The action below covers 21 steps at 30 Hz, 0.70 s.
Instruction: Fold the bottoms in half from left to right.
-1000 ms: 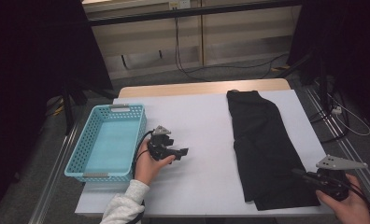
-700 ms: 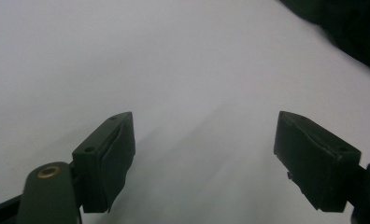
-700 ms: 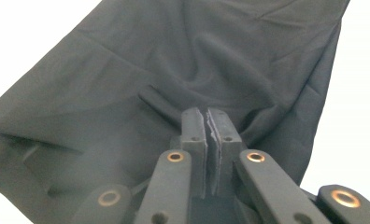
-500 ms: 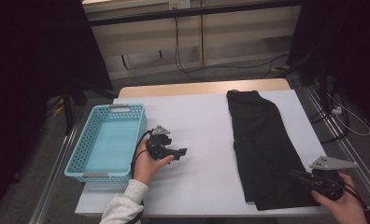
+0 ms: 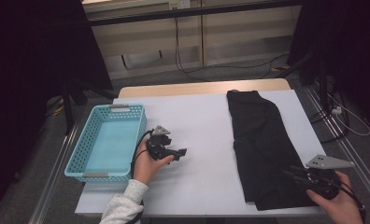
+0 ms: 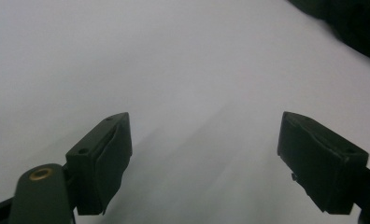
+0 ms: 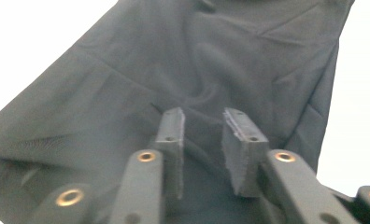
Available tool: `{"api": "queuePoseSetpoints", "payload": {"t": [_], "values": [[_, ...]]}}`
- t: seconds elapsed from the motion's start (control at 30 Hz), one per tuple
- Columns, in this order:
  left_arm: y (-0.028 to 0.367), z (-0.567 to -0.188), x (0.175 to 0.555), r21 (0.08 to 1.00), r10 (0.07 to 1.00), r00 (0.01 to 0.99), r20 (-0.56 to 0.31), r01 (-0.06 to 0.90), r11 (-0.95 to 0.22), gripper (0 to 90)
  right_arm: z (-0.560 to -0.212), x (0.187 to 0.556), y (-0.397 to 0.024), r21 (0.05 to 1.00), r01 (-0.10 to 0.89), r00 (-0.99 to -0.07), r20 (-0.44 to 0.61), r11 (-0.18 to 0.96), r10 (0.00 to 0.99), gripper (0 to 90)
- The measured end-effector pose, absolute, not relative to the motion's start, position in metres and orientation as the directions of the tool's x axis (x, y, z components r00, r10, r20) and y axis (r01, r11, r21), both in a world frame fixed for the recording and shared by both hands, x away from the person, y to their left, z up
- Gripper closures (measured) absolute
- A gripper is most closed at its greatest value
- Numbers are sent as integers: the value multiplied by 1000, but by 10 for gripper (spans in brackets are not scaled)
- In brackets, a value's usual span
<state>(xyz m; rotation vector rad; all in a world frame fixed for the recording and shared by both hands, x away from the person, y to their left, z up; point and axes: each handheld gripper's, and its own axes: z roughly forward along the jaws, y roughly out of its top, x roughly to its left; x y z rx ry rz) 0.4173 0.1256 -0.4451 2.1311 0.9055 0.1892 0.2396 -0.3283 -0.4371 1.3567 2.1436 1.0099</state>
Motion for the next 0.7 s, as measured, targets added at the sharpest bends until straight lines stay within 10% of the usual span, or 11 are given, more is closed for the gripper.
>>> {"api": "queuePoseSetpoints", "payload": {"t": [0.37,0.7], "values": [[126,-444,417,722,656,737,-163,542,-429,169,-443,244,-310,752,603,-451,46,266,891,448],[124,-446,416,719,658,735,-164,546,-431,168,-450,246,-299,722,620,-485,46,307,873,617]]}}
